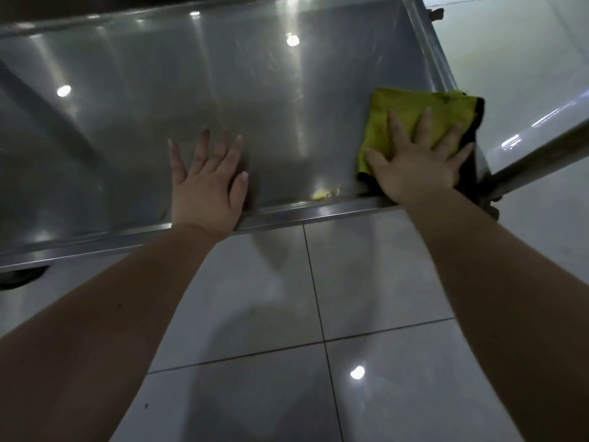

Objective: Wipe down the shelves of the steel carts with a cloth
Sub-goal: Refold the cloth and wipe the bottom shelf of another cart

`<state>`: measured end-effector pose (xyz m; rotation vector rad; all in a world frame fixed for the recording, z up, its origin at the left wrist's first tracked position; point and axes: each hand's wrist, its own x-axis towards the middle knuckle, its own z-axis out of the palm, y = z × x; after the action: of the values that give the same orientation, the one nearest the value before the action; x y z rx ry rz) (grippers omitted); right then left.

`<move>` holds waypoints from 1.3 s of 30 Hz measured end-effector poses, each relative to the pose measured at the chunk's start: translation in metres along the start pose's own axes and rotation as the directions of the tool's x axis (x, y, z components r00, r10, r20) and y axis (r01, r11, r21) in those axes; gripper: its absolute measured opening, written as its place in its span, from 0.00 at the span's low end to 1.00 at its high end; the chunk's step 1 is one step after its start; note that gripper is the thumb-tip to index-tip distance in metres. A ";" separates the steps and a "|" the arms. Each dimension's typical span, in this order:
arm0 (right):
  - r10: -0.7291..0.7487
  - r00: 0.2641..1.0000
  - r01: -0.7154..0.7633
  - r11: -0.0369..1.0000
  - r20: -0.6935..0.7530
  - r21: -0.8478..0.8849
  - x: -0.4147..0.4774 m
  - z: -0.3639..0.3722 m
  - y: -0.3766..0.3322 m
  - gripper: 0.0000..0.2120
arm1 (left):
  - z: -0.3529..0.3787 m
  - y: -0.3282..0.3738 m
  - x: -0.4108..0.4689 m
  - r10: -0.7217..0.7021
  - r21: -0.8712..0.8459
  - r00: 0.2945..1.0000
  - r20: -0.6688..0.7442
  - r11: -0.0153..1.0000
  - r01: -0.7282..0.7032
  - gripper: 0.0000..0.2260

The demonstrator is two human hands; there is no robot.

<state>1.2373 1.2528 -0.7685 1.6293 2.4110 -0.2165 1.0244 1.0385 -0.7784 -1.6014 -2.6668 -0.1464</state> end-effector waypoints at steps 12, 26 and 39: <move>-0.463 0.883 0.462 0.886 -0.083 -0.026 0.006 0.005 -0.096 0.32 | 0.007 -0.006 0.000 -0.047 -0.044 0.998 -0.051 0.998 0.045 0.29; -0.500 0.864 0.500 0.866 -0.055 -0.014 0.004 -0.003 -0.174 0.31 | 0.008 -0.007 -0.003 -0.129 -0.107 0.983 -0.131 0.987 0.116 0.29; -0.155 0.980 0.169 0.980 -0.128 0.101 0.027 0.001 0.029 0.29 | 0.005 -0.006 -0.003 -0.092 -0.100 0.991 -0.092 0.991 0.083 0.29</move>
<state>1.2547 1.2878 -0.7768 1.5306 2.6702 -0.2941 1.0204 1.0330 -0.7845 -1.4602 -2.6947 -0.3509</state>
